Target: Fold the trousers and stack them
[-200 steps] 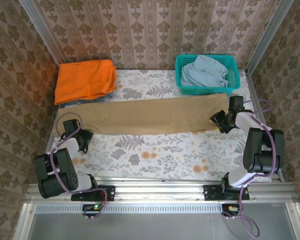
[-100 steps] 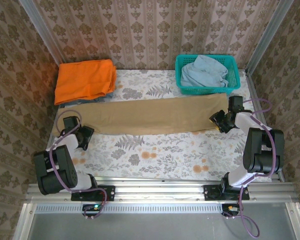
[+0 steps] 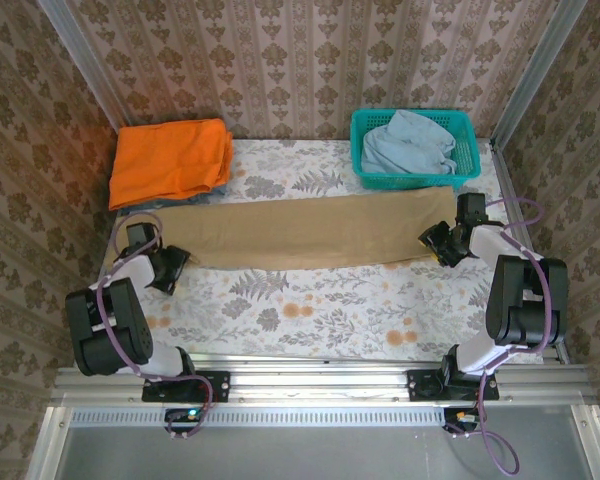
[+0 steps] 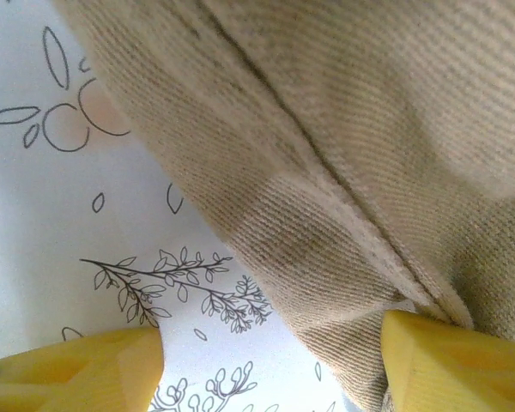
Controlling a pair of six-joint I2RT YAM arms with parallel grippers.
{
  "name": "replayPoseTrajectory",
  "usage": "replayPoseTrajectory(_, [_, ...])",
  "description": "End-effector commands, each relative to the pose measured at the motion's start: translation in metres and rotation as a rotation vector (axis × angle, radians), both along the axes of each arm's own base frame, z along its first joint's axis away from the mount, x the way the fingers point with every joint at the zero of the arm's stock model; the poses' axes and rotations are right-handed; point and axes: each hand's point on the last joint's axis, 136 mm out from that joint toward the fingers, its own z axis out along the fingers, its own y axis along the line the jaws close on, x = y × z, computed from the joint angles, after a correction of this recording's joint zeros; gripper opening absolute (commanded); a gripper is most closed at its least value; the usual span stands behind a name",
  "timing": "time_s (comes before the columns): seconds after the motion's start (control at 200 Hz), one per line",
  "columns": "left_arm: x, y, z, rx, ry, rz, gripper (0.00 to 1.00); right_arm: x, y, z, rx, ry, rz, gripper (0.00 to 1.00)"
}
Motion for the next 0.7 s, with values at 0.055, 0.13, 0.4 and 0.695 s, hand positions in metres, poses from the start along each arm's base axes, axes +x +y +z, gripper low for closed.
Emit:
replayPoseTrajectory(0.055, [0.065,0.021,0.009,0.138,-0.212,-0.044,0.7,-0.002,0.006,-0.005,0.014,0.0,0.02,0.47])
replayPoseTrajectory(0.13, [0.073,0.026,0.005,0.147,-0.22,-0.051,0.7,-0.002,0.006,-0.004,0.015,-0.004,0.021,0.47])
replayPoseTrajectory(0.4, [0.092,0.049,0.014,0.207,-0.152,-0.034,0.6,-0.001,0.007,0.001,0.019,-0.022,0.021,0.47])
replayPoseTrajectory(0.695, [0.103,0.063,0.019,0.238,-0.139,-0.04,0.37,0.002,0.008,0.005,0.025,-0.045,0.021,0.47])
